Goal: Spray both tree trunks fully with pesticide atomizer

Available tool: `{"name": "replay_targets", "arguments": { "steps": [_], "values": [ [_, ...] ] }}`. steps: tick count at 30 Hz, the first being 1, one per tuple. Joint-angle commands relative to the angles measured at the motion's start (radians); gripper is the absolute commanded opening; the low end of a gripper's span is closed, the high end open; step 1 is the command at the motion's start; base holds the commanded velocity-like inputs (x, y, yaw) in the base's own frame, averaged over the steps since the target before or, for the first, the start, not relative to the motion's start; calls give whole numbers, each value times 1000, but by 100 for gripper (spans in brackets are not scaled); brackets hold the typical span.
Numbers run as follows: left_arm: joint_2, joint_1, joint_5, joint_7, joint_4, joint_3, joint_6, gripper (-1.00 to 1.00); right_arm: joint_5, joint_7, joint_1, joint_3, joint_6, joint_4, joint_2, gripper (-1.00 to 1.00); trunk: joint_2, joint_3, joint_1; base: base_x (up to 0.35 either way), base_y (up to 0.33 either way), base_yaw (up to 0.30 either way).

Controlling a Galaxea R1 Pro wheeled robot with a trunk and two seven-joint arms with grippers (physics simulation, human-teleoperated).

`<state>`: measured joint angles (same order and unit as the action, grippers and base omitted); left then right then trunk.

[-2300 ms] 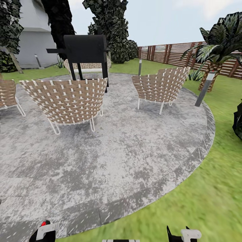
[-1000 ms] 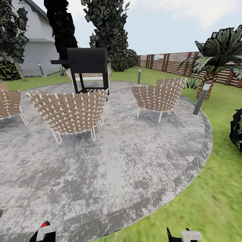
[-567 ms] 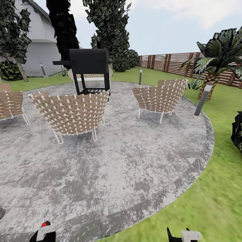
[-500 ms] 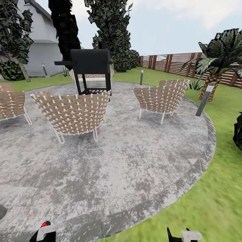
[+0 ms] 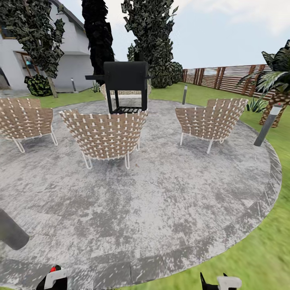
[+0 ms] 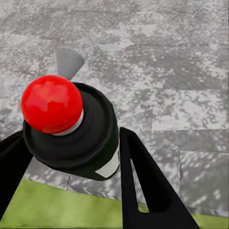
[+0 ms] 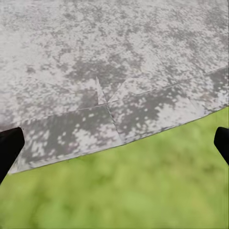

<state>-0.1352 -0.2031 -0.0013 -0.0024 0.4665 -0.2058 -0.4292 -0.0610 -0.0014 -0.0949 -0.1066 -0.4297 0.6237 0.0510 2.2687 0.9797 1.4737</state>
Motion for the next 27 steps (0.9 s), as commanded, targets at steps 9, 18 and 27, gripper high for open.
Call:
{"name": "replay_targets", "arguments": {
  "steps": [9,18,27],
  "values": [
    [0,-1,0,1,-2,-1,-5,-100,-6,0,0,-2,-3,1,0,100,0,-4,0,-79,72,267],
    [0,-1,0,3,-2,-3,-4,-100,-6,0,0,-2,-3,1,0,100,0,-8,0,-229,215,268],
    [-1,-1,0,4,-2,-3,-2,-100,-6,0,0,-2,-3,1,0,100,0,-11,0,-123,189,268]
  ]
}}
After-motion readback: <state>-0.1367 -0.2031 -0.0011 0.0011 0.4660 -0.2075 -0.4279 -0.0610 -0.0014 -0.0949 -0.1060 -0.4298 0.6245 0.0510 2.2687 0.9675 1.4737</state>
